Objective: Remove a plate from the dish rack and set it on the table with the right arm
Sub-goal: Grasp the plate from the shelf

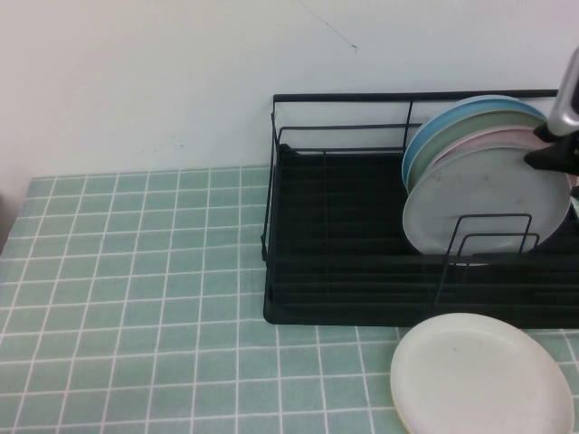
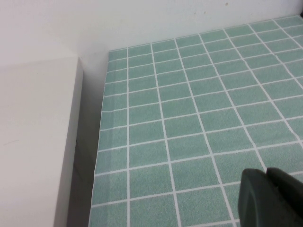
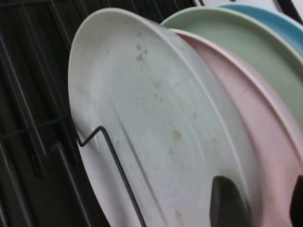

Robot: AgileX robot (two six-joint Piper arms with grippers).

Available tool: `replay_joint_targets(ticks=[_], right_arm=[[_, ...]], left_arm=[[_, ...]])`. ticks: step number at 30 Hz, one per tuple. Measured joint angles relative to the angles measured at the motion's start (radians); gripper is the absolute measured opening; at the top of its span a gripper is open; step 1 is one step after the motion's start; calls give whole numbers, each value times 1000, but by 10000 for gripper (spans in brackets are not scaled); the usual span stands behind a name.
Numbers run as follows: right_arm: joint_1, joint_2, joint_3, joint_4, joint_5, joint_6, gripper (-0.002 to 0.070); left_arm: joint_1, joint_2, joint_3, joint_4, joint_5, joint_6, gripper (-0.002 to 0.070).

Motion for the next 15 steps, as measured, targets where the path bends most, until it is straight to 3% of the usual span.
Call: replay_joint_targets(ticks=[15], right_arm=[[35,87,0,59,-71,-84,289]], left_arm=[[0,0,0,0,0,0,-3]])
